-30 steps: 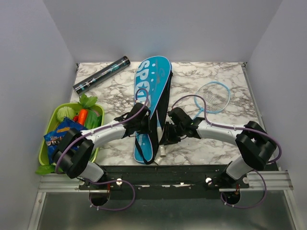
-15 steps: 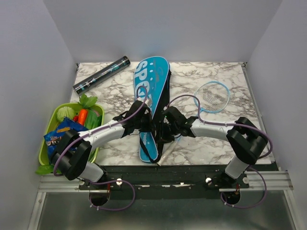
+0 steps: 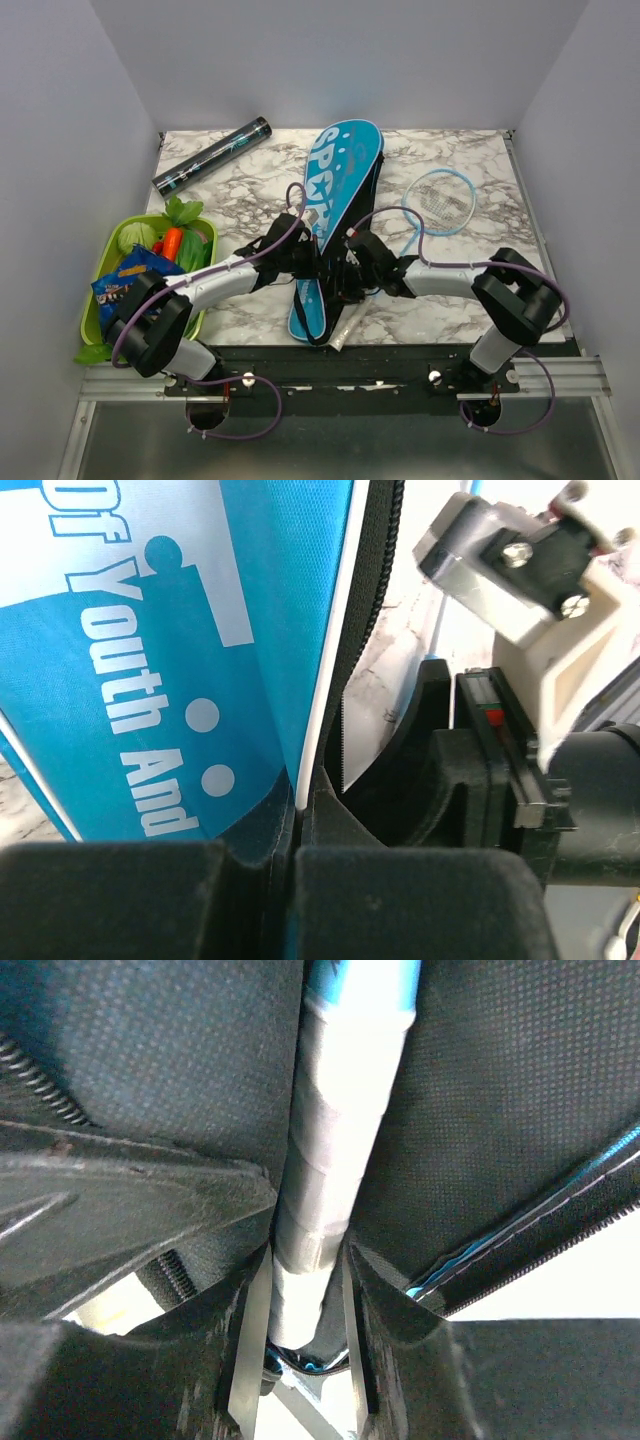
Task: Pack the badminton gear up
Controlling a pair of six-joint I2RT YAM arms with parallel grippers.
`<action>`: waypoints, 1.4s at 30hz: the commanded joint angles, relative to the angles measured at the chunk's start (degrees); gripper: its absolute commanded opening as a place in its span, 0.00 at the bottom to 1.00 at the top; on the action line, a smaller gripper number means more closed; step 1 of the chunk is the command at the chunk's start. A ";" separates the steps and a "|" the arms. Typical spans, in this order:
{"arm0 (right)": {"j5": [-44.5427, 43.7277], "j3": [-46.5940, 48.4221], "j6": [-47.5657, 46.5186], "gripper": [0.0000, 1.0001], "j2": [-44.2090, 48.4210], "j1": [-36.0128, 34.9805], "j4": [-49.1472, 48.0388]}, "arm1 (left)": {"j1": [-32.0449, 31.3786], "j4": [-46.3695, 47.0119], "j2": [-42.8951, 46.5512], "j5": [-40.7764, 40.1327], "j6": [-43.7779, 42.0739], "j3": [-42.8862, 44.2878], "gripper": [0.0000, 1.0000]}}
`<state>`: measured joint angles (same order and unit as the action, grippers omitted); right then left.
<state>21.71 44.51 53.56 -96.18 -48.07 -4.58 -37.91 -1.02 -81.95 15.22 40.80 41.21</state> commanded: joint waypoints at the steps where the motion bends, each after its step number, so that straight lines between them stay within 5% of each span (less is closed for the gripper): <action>1: -6.67 -1.88 -0.30 0.43 6.44 -0.18 -0.18 | -1.02 2.52 2.58 3.76 0.52 0.18 0.00; 7: -15.20 -7.77 1.63 0.44 16.28 -0.18 6.40 | -0.85 2.07 2.24 2.71 0.25 0.62 0.00; 15: -37.78 -4.00 3.30 0.51 23.32 1.92 29.70 | -0.67 2.69 2.23 2.97 0.51 1.06 0.00; 23: -39.64 1.88 2.51 0.55 15.60 14.04 34.02 | -0.76 2.95 2.76 2.97 0.78 0.45 0.00; 33: -40.61 11.91 1.37 0.56 1.36 17.84 35.78 | -0.85 3.04 3.56 2.71 1.04 -0.08 0.00; 42: -39.38 13.77 -0.39 0.37 -2.96 17.93 39.91 | -0.76 2.51 3.64 2.62 0.69 0.01 0.00</action>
<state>-16.58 59.24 53.87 -98.59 -30.61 31.75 -38.48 -0.47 -79.92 16.56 41.43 41.21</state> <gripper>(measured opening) 0.408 0.021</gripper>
